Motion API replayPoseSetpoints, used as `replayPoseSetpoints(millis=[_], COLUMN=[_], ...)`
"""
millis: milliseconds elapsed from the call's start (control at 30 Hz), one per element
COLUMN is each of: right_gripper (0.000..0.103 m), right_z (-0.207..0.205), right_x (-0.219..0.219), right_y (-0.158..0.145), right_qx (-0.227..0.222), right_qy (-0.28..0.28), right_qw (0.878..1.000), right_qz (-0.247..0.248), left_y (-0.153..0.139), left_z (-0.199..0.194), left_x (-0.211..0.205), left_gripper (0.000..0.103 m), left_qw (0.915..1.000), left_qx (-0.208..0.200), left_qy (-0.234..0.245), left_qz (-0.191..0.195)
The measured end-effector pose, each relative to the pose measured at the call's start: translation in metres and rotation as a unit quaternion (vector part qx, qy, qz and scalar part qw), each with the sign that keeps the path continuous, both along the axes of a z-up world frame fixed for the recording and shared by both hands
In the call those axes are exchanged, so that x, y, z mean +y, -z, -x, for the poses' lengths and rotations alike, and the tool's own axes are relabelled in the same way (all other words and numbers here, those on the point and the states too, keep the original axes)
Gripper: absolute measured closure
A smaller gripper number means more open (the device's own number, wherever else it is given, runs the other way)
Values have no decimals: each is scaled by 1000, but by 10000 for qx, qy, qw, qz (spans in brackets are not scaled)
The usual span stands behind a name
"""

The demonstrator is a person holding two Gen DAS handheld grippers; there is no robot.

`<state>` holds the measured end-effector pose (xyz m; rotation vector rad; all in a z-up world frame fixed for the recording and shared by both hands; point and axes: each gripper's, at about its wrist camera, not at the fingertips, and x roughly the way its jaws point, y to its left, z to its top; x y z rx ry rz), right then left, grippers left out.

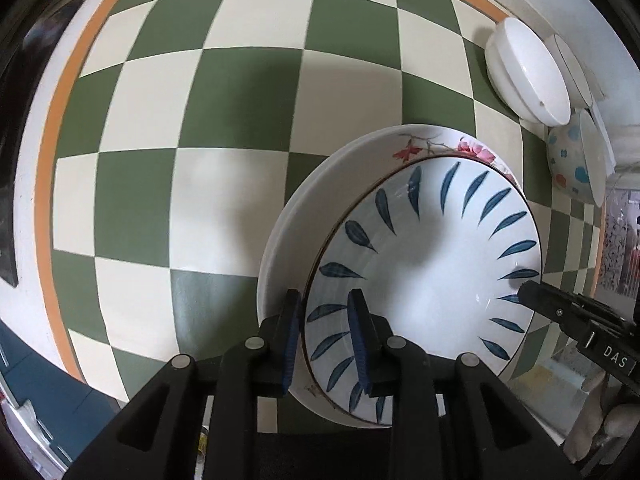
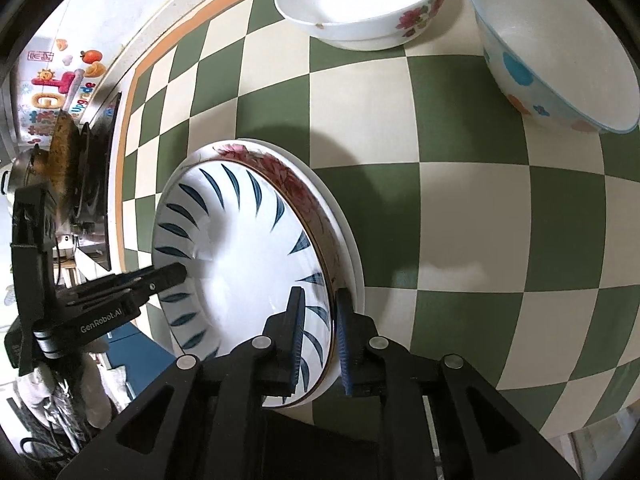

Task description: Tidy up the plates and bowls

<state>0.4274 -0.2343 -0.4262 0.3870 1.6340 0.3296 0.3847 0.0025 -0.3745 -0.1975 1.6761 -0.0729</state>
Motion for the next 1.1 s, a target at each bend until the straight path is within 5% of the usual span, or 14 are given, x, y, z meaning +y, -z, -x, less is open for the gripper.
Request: replayPoseSetpoints(millis=[233, 467, 600, 733, 867, 1100], right_gripper=[71, 57, 43, 30, 16, 10], right_z=[5, 30, 53, 83, 117, 174], right_x=[2, 20, 23, 23, 27, 36], right_y=[-18, -64, -97, -130, -161, -204], right_qx=[-225, -813, -1222, -1580, -1891, -2347], right_qy=[-64, -290, -219, -90, -5, 173], right_qw=[9997, 9946, 9895, 9840, 9766, 9652], right_qz=[60, 577, 733, 813, 1027, 1142], left_y=[-17, -66, -100, -135, -160, -192], left_z=[10, 38, 62, 84, 112, 156], left_x=[-2, -17, -16, -13, -6, 1], left_gripper=[81, 75, 61, 21, 14, 11], left_qw=[9989, 9939, 9883, 9808, 9731, 9645], left_qx=[-313, -964, -1404, -1832, -2197, -2570], left_qy=[-123, 135, 231, 269, 250, 272], left_qz=[-322, -520, -549, -614, -649, -539])
